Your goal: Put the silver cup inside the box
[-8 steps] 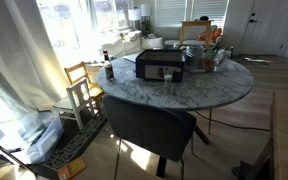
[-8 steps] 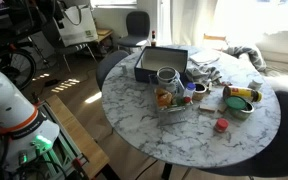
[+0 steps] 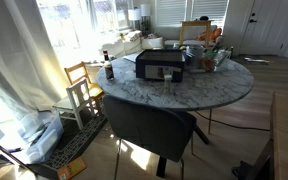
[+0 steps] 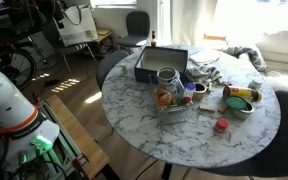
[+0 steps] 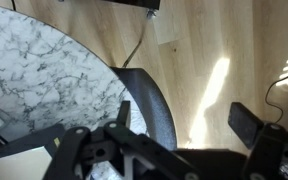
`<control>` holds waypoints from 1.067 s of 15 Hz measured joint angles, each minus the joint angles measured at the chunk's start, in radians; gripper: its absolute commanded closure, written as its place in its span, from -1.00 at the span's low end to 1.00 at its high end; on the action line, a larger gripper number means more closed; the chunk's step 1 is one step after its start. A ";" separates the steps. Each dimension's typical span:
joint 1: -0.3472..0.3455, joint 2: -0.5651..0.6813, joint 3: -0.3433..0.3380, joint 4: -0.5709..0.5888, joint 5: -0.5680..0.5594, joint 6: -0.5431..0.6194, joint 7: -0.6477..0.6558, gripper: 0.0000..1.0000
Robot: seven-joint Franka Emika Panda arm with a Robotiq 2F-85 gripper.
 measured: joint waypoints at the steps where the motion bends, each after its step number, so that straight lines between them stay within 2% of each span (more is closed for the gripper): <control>1: 0.000 0.000 0.000 0.000 0.000 0.000 0.000 -1.00; 5: -0.031 0.000 -0.019 0.002 0.000 0.021 0.001 -1.00; 12: -0.196 0.016 -0.175 0.029 -0.111 0.098 -0.069 -1.00; 16: -0.273 0.081 -0.260 0.031 -0.170 0.214 -0.101 -1.00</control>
